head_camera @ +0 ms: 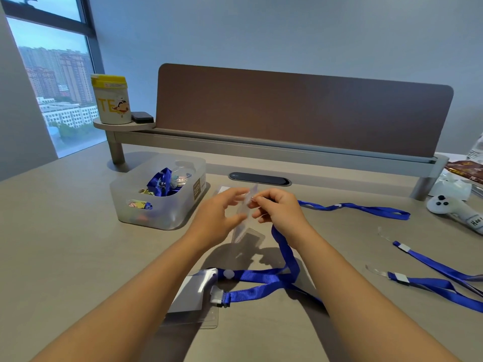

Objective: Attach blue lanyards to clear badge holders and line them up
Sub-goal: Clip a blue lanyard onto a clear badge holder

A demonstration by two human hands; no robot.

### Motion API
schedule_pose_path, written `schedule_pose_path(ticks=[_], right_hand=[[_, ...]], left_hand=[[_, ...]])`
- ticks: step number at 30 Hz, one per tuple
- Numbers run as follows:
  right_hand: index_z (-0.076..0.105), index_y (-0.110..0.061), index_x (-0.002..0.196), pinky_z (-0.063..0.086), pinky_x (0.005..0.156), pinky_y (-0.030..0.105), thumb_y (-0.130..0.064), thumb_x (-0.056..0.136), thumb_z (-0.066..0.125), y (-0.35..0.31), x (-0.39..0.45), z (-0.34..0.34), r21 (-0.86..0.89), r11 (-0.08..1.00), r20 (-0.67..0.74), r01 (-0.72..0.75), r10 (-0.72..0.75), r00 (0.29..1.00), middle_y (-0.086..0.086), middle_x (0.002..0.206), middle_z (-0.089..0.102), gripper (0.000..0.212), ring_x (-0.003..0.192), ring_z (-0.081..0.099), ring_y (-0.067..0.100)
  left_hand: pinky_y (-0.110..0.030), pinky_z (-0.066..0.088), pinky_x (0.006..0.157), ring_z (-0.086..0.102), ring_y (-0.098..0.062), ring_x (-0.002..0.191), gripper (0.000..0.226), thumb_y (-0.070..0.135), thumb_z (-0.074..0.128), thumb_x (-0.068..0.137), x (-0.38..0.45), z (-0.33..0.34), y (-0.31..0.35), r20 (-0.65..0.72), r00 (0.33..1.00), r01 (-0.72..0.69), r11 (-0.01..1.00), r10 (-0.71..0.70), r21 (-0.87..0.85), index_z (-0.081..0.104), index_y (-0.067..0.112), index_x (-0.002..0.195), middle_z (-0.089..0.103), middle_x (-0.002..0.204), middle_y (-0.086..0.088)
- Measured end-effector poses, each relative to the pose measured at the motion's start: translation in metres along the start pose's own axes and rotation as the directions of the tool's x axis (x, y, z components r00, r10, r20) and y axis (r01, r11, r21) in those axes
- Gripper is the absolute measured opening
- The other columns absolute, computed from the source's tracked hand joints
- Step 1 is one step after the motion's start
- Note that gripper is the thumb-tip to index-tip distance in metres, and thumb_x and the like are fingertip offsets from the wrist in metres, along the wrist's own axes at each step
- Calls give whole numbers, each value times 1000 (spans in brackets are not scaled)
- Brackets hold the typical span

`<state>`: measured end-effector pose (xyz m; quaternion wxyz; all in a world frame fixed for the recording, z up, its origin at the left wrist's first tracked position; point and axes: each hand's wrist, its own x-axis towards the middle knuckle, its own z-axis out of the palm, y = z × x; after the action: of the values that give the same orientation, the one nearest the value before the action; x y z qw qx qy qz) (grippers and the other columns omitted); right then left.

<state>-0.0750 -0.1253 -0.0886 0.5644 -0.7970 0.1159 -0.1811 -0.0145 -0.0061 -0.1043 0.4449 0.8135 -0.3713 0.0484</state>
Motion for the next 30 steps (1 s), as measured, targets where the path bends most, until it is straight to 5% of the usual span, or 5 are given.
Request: schedule_pose_path(ticks=[4, 12, 17, 24, 30], right_hand=[[56, -20, 70, 40, 53, 14, -12, 94, 45, 1, 0, 0, 10, 998, -3, -62, 62, 998, -4, 66, 57, 27, 56, 46, 7], [61, -9, 68, 36, 50, 19, -13, 90, 51, -4, 2, -6, -123, 987, -7, -101, 101, 995, 1, 59, 51, 24, 51, 40, 10], [61, -1, 78, 42, 64, 29, -9, 90, 47, -7, 3, -5, -498, 866, -3, 34, -41, 999, 14, 75, 57, 20, 66, 48, 18], [59, -7, 78, 36, 52, 22, -8, 87, 46, -7, 5, -14, -686, 724, 59, 72, -43, 997, 7, 71, 53, 16, 61, 46, 17], [53, -8, 108, 45, 69, 35, -19, 97, 34, -1, 11, -39, -719, 692, -161, 63, -254, 954, 9, 102, 62, 25, 80, 55, 22]], left_hand=[[-34, 49, 85, 59, -26, 102, 23, 11, 53, 85, 5, 3, -3, -133, 990, 37, 998, -44, -57, 55, 10, 108, 65, 110, -15], [-11, 39, 65, 52, -16, 81, 14, 8, 52, 85, 10, 5, 0, -262, 964, -40, 999, 37, -6, 62, 3, 94, 66, 98, -17], [-15, 35, 59, 47, -20, 73, 10, 3, 55, 82, 8, 8, 1, -248, 958, -119, 987, 142, 105, 62, -3, 84, 63, 87, -24], [-15, 33, 54, 47, -21, 64, 17, 11, 51, 74, 16, 16, 10, -277, 935, -178, 967, 224, 181, 61, -3, 71, 62, 71, -24], [-27, 42, 60, 55, -31, 69, 7, 2, 58, 79, 25, 20, 17, -237, 935, -219, 956, 262, 195, 63, -3, 79, 64, 78, -26]])
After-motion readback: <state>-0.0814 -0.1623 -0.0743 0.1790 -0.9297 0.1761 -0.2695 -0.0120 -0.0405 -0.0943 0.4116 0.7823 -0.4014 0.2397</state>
